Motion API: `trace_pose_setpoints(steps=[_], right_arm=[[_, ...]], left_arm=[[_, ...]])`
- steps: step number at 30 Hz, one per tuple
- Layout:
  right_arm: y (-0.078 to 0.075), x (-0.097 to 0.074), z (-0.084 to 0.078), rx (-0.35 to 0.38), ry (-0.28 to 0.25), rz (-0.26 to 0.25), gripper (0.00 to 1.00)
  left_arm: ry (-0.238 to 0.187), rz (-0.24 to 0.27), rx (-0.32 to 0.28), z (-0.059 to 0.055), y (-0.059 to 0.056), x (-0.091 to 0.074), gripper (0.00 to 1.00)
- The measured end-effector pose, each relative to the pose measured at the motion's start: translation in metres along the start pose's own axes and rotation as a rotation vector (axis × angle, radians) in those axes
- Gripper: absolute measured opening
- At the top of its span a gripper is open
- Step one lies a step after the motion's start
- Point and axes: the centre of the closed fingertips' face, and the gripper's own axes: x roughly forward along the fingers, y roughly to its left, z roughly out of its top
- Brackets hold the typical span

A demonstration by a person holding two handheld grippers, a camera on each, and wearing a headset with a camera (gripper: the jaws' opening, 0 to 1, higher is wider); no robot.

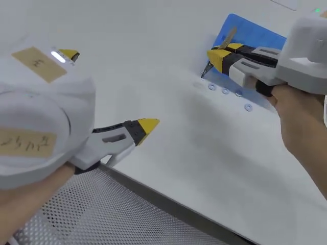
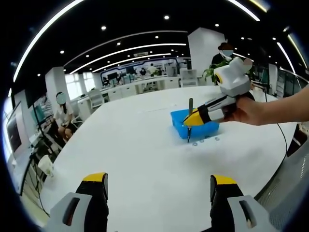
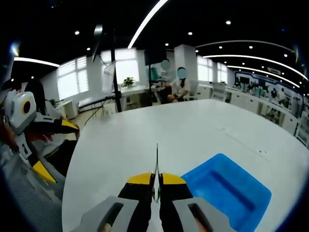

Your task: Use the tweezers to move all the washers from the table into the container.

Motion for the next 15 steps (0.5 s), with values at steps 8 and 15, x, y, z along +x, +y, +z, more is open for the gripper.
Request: trace_pose_setpoints(steps=[8,15], right_arm=[[0.004,-0.013,0.018,0.012,-0.013,0.022,0.01],[-0.006,-0.019,0.03,0.056,-0.061,0.01,0.01]], left_arm=[[0.001,0.02,-0.001,0.0,0.004,0.0,0.87],[-0.002,0.029,0.01,-0.001,0.006,0.0,0.87]])
